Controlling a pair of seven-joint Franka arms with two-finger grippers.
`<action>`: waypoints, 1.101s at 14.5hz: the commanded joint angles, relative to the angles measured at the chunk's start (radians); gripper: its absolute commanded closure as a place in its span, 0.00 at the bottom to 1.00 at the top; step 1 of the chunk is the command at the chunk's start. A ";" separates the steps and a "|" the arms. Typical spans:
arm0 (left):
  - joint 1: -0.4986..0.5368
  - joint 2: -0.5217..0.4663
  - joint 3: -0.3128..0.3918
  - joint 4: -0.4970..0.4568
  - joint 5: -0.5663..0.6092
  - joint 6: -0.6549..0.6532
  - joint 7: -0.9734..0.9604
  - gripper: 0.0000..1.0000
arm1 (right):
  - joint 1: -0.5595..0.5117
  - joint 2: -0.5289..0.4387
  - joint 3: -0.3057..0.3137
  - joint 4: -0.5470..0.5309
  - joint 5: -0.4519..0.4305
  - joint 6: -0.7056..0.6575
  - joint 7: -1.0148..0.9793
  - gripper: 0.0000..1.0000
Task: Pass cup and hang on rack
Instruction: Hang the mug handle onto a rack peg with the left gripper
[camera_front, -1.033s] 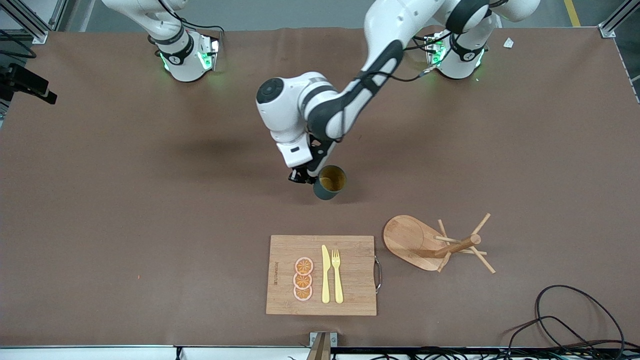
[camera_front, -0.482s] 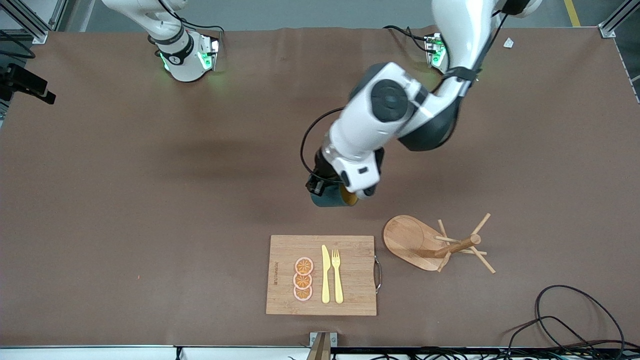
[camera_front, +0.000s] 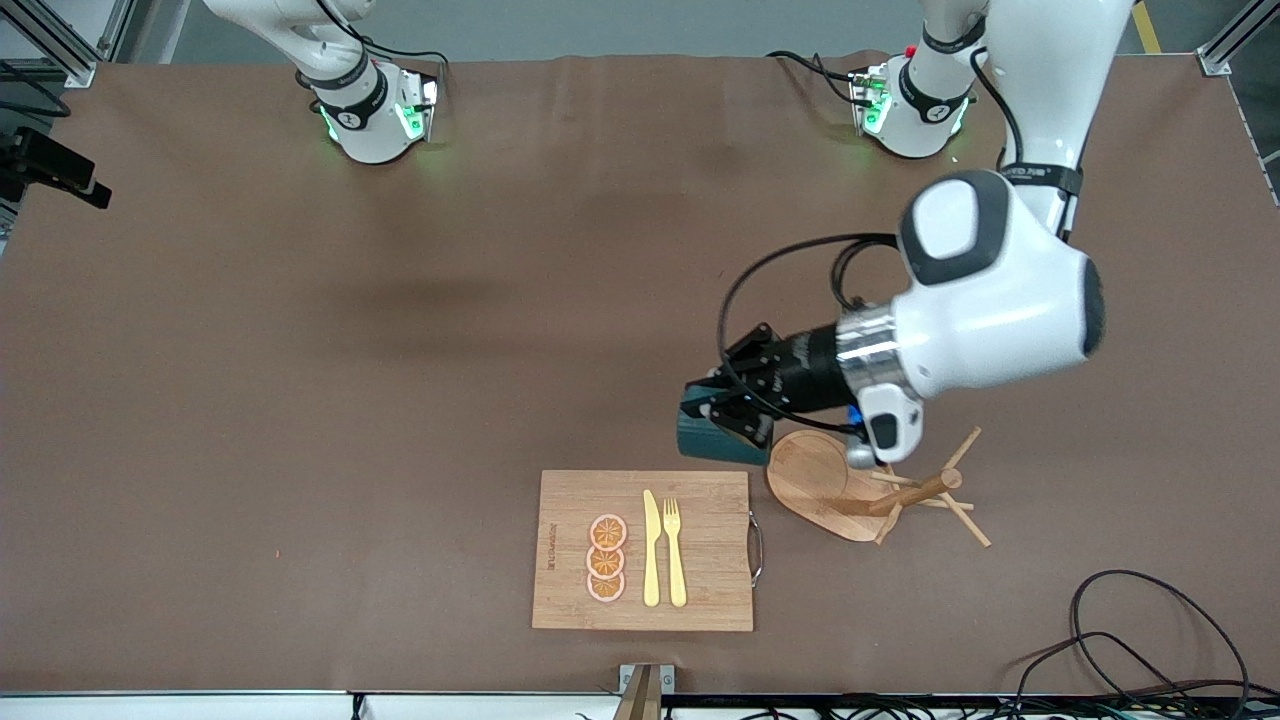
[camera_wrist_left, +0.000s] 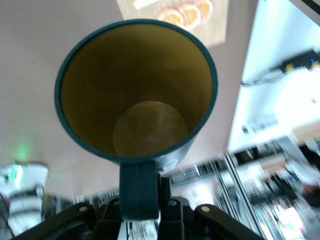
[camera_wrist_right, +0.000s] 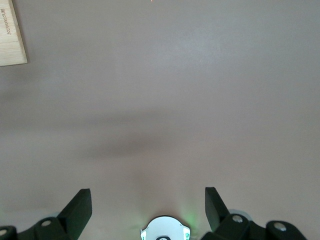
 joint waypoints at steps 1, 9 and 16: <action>0.075 -0.027 -0.010 -0.107 -0.143 -0.054 0.198 1.00 | -0.007 -0.018 0.005 -0.018 -0.009 0.001 -0.014 0.00; 0.267 0.002 -0.011 -0.196 -0.243 -0.283 0.516 1.00 | -0.003 -0.018 0.004 -0.018 -0.009 0.009 -0.016 0.00; 0.304 0.030 -0.011 -0.201 -0.272 -0.319 0.597 1.00 | -0.003 -0.018 0.002 -0.018 -0.009 0.013 -0.066 0.00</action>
